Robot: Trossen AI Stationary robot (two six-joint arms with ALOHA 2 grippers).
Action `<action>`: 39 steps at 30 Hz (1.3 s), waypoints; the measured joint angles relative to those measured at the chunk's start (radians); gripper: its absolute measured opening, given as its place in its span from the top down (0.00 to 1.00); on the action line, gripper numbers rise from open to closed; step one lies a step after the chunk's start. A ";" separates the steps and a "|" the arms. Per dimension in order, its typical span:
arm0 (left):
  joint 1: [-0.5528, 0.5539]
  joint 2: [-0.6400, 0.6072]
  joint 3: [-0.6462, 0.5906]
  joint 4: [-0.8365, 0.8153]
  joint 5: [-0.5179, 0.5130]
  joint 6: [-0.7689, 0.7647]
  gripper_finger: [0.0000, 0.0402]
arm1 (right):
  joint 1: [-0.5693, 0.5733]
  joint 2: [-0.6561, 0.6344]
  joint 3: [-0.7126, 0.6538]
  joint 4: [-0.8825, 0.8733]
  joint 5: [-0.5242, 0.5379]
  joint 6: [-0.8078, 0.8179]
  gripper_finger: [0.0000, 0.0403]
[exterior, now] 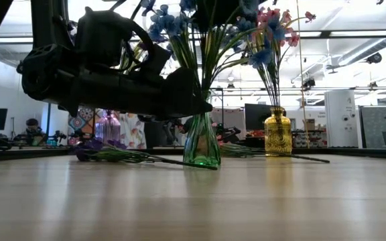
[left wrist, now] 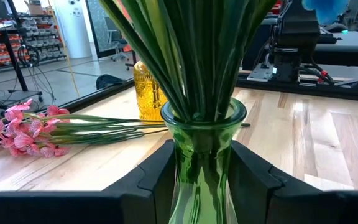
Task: Sort flowers into vase by color
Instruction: Put the blue flowers into the green vase
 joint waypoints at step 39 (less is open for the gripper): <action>0.000 0.000 0.000 -0.012 -0.001 0.000 0.72 | 0.013 -0.002 0.012 -0.015 0.001 0.018 0.58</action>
